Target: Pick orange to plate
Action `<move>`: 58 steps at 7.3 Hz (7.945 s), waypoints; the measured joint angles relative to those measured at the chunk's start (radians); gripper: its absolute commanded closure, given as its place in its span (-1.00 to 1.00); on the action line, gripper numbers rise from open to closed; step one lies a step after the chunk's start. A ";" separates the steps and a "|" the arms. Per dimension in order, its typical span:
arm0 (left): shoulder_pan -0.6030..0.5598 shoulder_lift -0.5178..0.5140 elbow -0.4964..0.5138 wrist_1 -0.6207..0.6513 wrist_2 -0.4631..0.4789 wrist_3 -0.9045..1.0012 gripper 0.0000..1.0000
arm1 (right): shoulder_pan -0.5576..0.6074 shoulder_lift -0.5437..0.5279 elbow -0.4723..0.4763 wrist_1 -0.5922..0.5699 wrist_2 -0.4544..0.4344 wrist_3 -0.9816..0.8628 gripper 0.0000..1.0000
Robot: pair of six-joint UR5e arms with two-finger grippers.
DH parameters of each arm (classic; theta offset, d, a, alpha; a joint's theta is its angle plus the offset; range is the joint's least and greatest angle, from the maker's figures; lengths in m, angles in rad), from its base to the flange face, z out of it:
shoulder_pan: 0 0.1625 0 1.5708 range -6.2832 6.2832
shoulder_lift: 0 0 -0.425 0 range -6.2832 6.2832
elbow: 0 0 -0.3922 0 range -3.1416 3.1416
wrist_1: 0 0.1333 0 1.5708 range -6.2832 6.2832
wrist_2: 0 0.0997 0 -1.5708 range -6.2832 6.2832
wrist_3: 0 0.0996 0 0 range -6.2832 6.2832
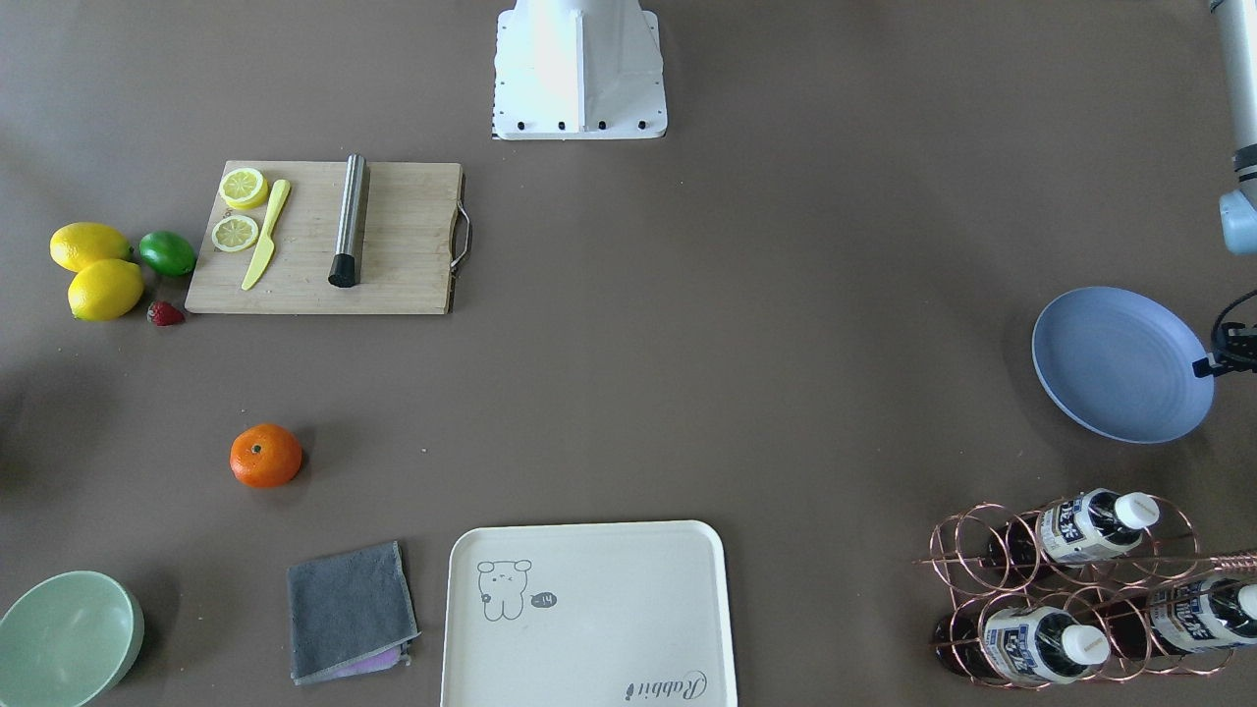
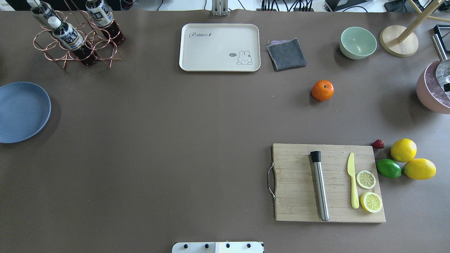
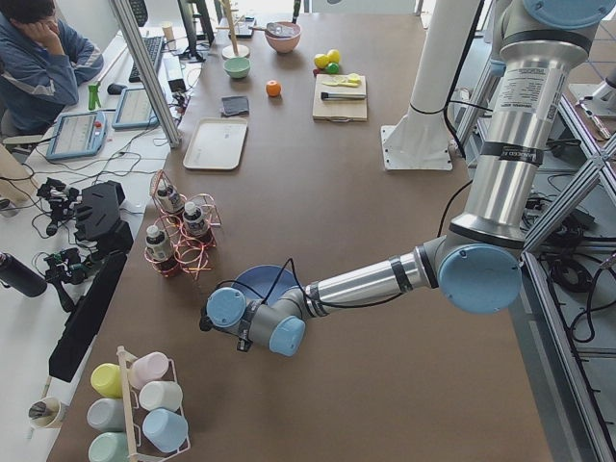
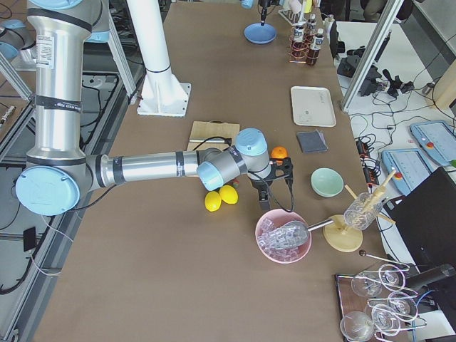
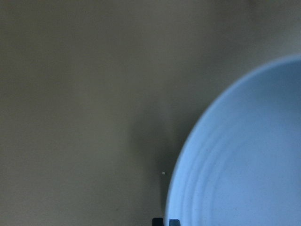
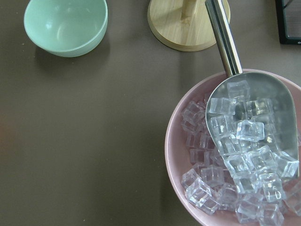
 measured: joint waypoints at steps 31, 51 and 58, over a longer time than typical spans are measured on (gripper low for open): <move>-0.050 0.113 -0.510 0.253 0.099 0.027 -0.97 | -0.442 0.597 -0.390 -0.224 -0.119 0.297 -1.00; -0.076 0.158 -0.514 0.234 0.087 0.027 -0.96 | -0.827 1.033 -0.482 -0.378 -0.433 0.988 0.56; -0.129 0.160 -0.508 0.248 0.089 0.045 -0.97 | -0.754 1.011 -0.459 -0.383 -0.419 0.923 -1.00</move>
